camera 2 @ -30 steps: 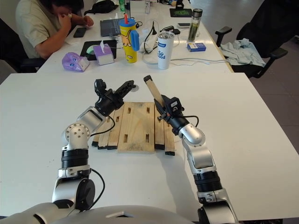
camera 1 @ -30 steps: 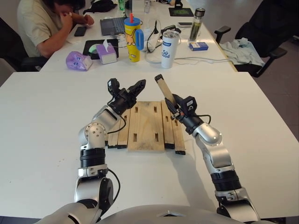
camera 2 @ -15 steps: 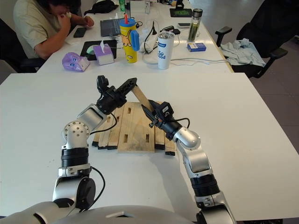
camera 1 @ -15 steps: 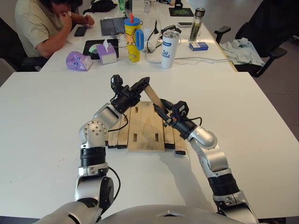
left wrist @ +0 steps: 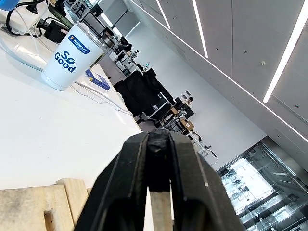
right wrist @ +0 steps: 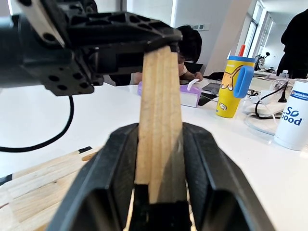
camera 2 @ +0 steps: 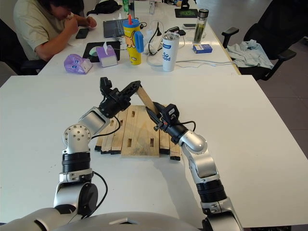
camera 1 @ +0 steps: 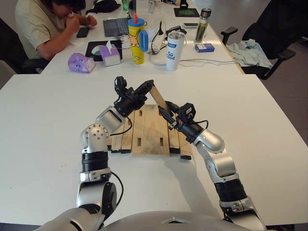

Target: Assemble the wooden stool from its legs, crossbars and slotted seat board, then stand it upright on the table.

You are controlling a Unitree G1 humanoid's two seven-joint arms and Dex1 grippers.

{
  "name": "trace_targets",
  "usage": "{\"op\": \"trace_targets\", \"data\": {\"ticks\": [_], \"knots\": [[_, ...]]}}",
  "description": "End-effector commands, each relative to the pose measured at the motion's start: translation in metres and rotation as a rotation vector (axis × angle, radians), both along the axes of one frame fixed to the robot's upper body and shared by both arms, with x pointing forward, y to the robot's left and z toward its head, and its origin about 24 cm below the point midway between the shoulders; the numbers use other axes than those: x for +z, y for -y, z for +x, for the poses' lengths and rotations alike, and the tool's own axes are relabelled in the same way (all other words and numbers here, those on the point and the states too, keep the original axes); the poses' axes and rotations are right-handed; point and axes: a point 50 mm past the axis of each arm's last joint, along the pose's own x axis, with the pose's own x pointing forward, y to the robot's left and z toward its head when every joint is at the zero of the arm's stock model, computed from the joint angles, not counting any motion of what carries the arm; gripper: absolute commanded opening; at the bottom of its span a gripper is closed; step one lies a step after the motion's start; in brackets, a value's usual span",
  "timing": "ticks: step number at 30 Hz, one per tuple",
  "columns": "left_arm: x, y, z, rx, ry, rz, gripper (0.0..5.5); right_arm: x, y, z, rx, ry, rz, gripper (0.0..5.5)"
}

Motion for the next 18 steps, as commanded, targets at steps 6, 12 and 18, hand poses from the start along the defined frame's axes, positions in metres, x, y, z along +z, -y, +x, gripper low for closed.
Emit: {"op": "trace_targets", "data": {"ticks": [6, 12, 18], "knots": [[-0.01, -0.02, 0.0, 0.218, -0.021, 0.113, 0.45, -0.019, 0.011, 0.01, -0.076, -0.175, -0.063, 2.31], [-0.014, -0.049, -0.032, 0.493, -0.047, 0.151, 0.45, -0.028, 0.04, 0.018, -0.24, -0.264, -0.002, 2.35], [-0.015, -0.075, -0.053, 0.721, -0.053, 0.218, 0.45, -0.03, 0.055, 0.019, -0.341, -0.299, 0.078, 2.35]]}}
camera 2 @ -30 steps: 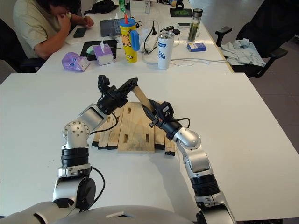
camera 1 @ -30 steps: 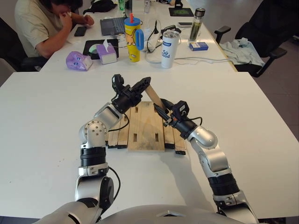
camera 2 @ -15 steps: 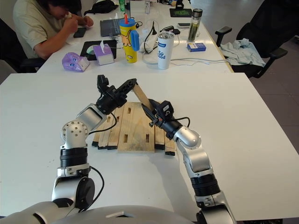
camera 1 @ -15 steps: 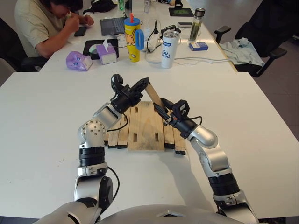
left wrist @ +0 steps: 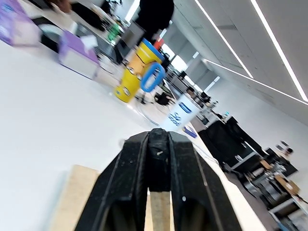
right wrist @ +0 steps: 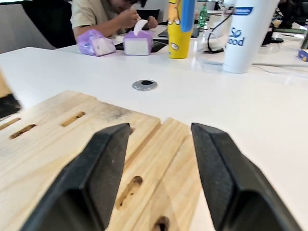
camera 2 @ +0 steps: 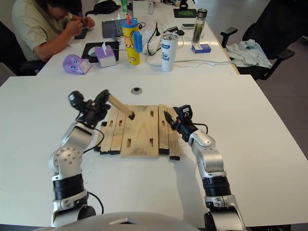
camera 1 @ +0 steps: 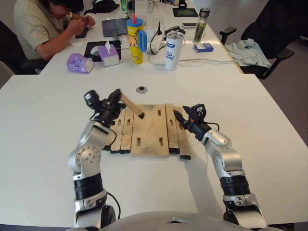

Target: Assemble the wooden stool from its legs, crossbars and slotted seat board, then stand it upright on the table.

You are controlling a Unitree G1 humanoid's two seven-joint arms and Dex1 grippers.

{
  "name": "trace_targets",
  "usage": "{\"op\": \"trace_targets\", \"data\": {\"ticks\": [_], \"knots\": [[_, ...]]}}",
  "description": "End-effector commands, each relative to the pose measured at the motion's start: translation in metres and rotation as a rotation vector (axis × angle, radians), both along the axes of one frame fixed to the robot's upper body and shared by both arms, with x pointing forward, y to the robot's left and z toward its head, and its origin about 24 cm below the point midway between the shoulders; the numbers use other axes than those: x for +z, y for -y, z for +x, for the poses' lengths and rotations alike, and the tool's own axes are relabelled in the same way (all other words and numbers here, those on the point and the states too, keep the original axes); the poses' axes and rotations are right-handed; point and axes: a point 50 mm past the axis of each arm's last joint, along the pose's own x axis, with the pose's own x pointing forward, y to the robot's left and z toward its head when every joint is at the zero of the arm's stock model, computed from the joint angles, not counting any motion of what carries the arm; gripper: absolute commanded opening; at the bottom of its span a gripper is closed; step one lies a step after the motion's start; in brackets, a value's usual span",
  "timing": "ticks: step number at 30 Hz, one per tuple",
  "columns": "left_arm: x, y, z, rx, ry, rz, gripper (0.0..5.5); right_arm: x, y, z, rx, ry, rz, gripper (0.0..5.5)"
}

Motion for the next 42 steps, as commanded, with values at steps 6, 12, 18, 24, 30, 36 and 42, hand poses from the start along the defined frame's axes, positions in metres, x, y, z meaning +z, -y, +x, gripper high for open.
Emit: {"op": "trace_targets", "data": {"ticks": [6, 12, 18, 24, 30, 36, 42], "knots": [[-0.018, 0.004, 0.004, 0.054, -0.049, 0.011, 0.45, 0.004, 0.002, 0.004, -0.053, 0.001, 0.042, 2.35], [-0.024, 0.0, 0.009, 0.103, -0.046, 0.031, 0.45, 0.004, 0.001, 0.004, -0.034, -0.003, 0.026, 2.35], [-0.033, 0.001, 0.01, 0.09, -0.065, 0.021, 0.45, 0.004, -0.001, 0.006, -0.021, -0.008, 0.022, 2.35], [-0.035, 0.001, 0.012, 0.088, -0.067, 0.032, 0.45, 0.004, -0.002, 0.006, -0.014, -0.011, 0.022, 2.35], [-0.037, -0.004, 0.014, 0.101, -0.085, 0.066, 0.45, 0.006, -0.004, 0.007, -0.002, -0.008, 0.02, 2.35], [-0.044, -0.003, 0.015, 0.089, -0.128, 0.126, 0.45, 0.006, -0.006, 0.005, 0.0, -0.01, 0.02, 2.35], [-0.041, 0.0, 0.022, 0.117, -0.132, 0.271, 0.45, 0.007, -0.008, 0.004, 0.009, -0.007, 0.013, 2.35]]}}
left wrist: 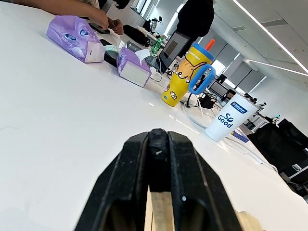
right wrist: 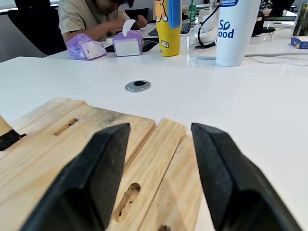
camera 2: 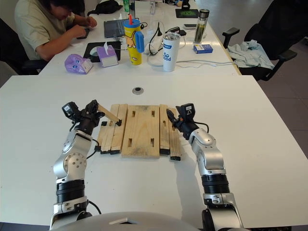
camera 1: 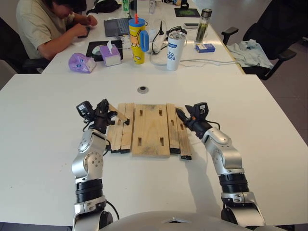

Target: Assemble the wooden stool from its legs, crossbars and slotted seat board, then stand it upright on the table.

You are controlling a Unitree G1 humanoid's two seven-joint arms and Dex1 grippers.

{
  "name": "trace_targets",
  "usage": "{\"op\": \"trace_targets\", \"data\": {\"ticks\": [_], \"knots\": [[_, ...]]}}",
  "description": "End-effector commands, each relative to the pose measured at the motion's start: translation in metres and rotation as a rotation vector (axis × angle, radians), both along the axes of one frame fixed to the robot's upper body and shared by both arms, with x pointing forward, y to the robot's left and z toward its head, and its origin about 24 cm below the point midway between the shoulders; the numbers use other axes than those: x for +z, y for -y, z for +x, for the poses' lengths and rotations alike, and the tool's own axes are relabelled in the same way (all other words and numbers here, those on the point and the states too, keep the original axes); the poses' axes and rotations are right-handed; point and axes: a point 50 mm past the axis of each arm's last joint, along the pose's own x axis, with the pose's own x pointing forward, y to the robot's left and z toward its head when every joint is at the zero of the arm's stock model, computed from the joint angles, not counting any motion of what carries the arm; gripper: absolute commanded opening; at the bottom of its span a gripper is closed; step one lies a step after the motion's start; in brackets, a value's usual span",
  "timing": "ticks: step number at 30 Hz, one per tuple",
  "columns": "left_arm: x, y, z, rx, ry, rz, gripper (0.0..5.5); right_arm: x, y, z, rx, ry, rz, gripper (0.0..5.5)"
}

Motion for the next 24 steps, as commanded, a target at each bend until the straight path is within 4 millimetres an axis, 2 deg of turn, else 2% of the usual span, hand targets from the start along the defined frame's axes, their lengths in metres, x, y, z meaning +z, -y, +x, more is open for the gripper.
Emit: {"op": "trace_targets", "data": {"ticks": [1, 5, 11, 17, 24], "knots": [[-0.003, 0.002, 0.007, 0.022, -0.052, 0.146, 0.45, 0.004, -0.004, 0.0, 0.017, 0.008, -0.006, 2.35], [-0.004, 0.011, 0.009, 0.02, -0.067, 0.275, 0.45, 0.004, -0.007, -0.001, 0.026, 0.006, -0.014, 2.35], [-0.028, 0.028, -0.005, -0.049, -0.143, 0.486, 0.45, 0.003, -0.009, -0.004, 0.038, -0.004, -0.026, 2.35], [-0.056, 0.023, -0.018, -0.05, -0.247, 0.522, 0.45, -0.001, -0.01, -0.011, 0.052, -0.034, -0.039, 2.35], [-0.073, 0.026, -0.031, -0.141, -0.257, 0.628, 0.45, -0.005, -0.012, -0.014, 0.052, -0.049, -0.058, 2.35]]}}
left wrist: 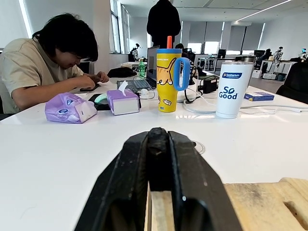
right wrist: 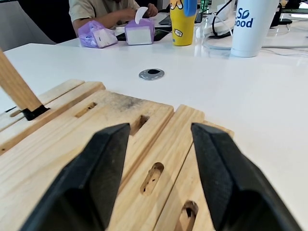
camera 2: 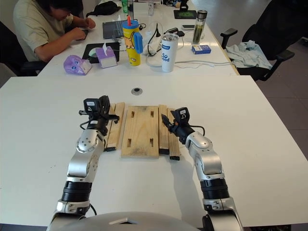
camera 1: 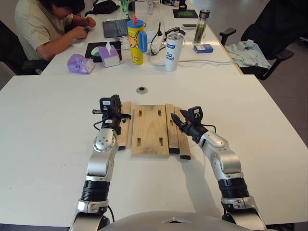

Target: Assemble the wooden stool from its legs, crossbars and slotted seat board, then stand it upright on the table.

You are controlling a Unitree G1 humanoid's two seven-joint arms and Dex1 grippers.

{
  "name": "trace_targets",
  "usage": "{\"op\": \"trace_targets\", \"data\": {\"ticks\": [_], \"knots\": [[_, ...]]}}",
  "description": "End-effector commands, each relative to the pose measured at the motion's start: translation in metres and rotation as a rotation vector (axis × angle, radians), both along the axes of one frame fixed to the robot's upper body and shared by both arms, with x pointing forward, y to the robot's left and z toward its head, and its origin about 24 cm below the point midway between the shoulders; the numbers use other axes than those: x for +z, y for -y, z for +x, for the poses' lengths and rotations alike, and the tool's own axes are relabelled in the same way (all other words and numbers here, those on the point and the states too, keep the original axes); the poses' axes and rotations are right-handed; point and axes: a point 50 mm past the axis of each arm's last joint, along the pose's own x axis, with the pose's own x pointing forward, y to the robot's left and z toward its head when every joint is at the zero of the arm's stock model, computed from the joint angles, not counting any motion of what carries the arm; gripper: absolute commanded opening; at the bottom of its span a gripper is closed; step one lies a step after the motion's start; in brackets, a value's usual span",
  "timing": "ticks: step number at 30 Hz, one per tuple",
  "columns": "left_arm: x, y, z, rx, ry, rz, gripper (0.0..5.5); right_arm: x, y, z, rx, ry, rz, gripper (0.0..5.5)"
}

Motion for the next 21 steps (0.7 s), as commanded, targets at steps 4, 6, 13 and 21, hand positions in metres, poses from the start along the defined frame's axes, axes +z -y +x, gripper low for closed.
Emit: {"op": "trace_targets", "data": {"ticks": [4, 6, 13, 21], "knots": [[-0.068, -0.009, -0.02, -0.009, -0.323, 0.099, 0.45, 0.002, -0.001, 0.001, -0.001, 0.004, -0.027, 2.35], [-0.069, -0.012, -0.017, -0.006, -0.334, 0.081, 0.45, 0.002, -0.001, 0.002, 0.001, 0.006, -0.028, 2.35], [-0.069, -0.014, -0.015, -0.011, -0.338, 0.06, 0.45, 0.001, -0.002, 0.003, 0.004, 0.004, -0.032, 2.35], [-0.053, -0.009, -0.013, -0.02, -0.231, 0.057, 0.45, -0.001, -0.002, 0.003, 0.007, 0.0, -0.031, 2.35]]}}
